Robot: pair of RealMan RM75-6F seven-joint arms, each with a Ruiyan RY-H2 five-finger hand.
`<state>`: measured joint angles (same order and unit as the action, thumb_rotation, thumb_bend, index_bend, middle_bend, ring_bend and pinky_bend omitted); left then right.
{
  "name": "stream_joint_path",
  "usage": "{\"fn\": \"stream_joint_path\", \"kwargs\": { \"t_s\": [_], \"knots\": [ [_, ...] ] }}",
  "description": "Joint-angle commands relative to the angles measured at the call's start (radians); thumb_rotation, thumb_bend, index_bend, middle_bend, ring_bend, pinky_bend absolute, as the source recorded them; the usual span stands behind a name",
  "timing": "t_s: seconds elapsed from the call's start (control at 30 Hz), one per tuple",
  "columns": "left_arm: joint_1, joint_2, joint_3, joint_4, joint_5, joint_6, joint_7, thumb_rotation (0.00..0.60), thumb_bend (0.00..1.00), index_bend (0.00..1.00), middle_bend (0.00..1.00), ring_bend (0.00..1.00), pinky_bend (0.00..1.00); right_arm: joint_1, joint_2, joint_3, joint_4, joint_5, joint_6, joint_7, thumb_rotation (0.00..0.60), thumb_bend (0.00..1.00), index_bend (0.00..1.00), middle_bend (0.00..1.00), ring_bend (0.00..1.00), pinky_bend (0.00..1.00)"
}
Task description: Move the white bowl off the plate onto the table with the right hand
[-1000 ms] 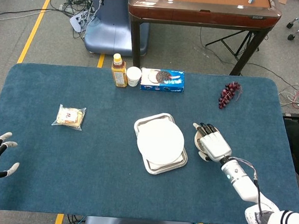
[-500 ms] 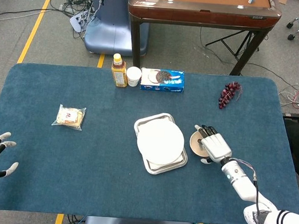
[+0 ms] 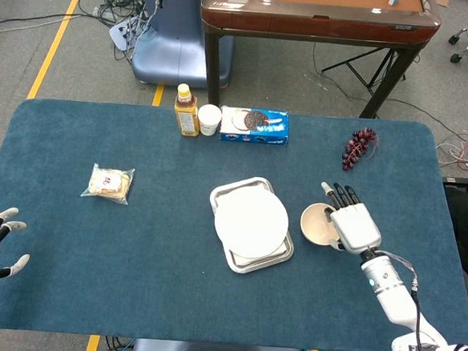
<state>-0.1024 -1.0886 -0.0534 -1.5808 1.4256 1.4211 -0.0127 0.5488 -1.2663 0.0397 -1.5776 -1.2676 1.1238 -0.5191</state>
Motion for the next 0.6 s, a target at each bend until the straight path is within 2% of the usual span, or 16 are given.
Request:
{"fn": "stream_joint_path", "kwargs": {
  "t_s": [0.03,0.13,0.37,0.6],
  "knots": [
    [0.002,-0.004,0.006,0.007,0.031,0.019,-0.014,0.600,0.23,0.32,0.18,0.08,0.26,-0.065,0.034,0.016,-0.082,0.040,0.118,-0.094,0.600,0.08,0.49,0.06,0.00,0.09],
    [0.004,-0.007,0.015,0.017,0.061,0.035,-0.024,0.600,0.23,0.33,0.19,0.09,0.27,-0.117,0.047,0.018,-0.130,0.044,0.212,-0.121,0.600,0.08,0.49,0.07,0.00,0.09],
    [0.002,-0.018,0.027,0.036,0.110,0.055,-0.040,0.600,0.23,0.34,0.20,0.10,0.29,-0.263,0.055,-0.018,-0.154,-0.032,0.416,-0.058,0.600,0.08,0.49,0.09,0.00,0.09],
    [-0.001,-0.028,0.025,0.059,0.132,0.074,-0.072,0.600,0.23,0.36,0.23,0.12,0.31,-0.359,0.075,-0.063,-0.122,-0.041,0.441,0.055,0.600,0.08,0.49,0.10,0.00,0.09]
  ]
}}
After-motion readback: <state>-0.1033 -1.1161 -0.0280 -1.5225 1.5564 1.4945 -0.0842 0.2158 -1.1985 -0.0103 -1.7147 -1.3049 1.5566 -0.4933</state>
